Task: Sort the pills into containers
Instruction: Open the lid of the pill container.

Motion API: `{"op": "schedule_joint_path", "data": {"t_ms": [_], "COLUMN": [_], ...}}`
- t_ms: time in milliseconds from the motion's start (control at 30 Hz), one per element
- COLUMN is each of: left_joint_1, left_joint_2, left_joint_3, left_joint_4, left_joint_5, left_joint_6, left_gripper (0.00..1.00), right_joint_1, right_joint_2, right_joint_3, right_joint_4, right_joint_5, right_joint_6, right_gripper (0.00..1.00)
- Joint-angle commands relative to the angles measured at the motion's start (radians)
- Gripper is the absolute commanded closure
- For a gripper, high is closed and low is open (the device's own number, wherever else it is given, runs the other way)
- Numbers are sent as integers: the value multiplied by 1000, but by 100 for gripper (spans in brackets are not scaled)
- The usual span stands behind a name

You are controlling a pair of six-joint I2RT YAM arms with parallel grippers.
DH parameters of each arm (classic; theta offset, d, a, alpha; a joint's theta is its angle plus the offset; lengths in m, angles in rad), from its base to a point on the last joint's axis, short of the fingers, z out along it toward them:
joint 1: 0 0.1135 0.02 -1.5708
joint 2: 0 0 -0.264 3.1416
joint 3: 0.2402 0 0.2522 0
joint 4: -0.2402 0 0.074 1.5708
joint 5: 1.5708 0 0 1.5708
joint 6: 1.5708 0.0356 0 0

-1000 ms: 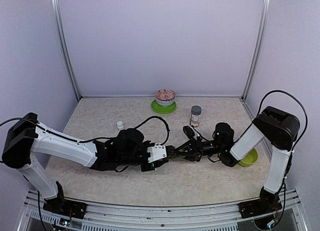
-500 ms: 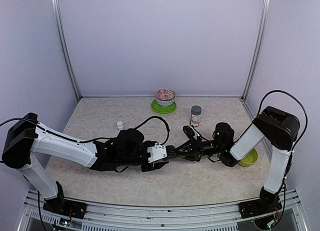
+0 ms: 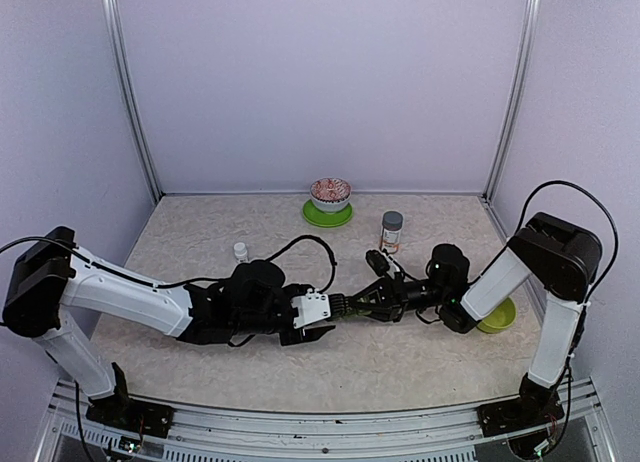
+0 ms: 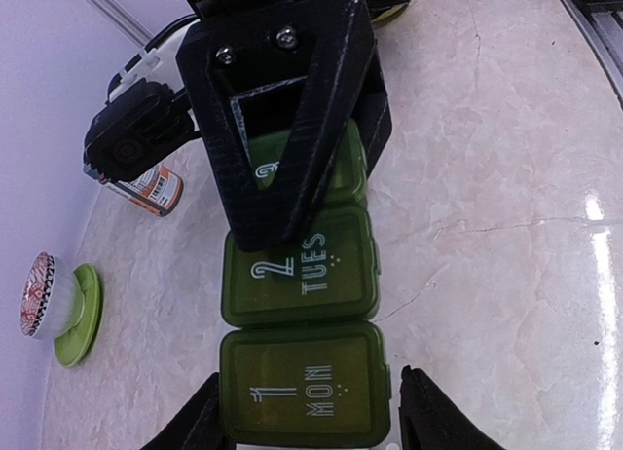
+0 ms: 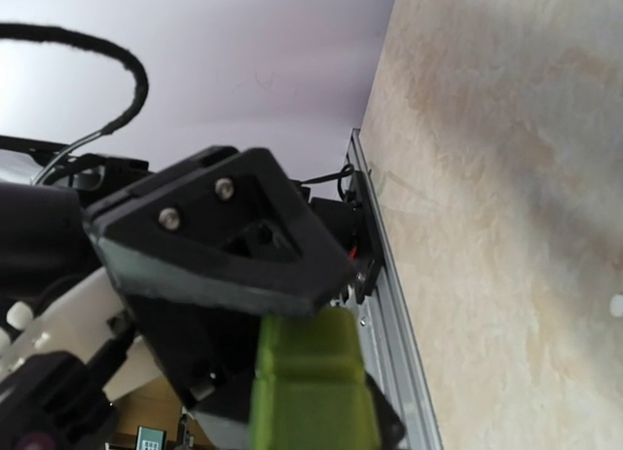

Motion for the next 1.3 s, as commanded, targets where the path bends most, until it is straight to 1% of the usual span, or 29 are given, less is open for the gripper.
{"op": "schedule_joint_path", "data": {"t_ms": [0,133,233,400,567,600,667,700,767,900,1100,1267], "left_joint_1": [6,4,2,0,-2,-2,-2,-2,0,10,40,66], "left_joint_2": [-34,-32,-27,-22,-12,-12,-16,-17,-20,-30,-57,-99], "left_joint_3": [-6,-3,-2,2,6,5,1,1,1,-4,-19,-46], "left_joint_4": [32,31,32,32,32,32,40,40,43,60,85,118], "left_joint_5": [31,45,49,53,53,49,41,36,29,28,66,115], "left_joint_6": [0,2,-1,-2,-7,-9,-16,-19,-28,-53,-96,-127], "left_gripper": [45,47,52,68,70,69,60,53,44,34,29,28], "right_joint_1": [7,7,7,7,7,7,7,7,7,7,7,7], "right_joint_2": [-33,-33,-33,-34,-31,-31,-30,-32,-29,-26,-24,-23], "right_joint_3": [-6,-8,-8,-5,1,1,-2,-3,-4,-4,-11,-18], "right_joint_4": [-11,-16,-30,-43,-53,-51,-48,-46,-42,-42,-48,-54], "right_joint_5": [-19,-17,-18,-24,-25,-27,-27,-26,-27,-27,-24,-21], "right_joint_6": [-25,-28,-35,-40,-46,-45,-45,-44,-42,-44,-57,-65], "right_gripper": [95,95,95,96,96,96,96,96,96,96,96,97]}}
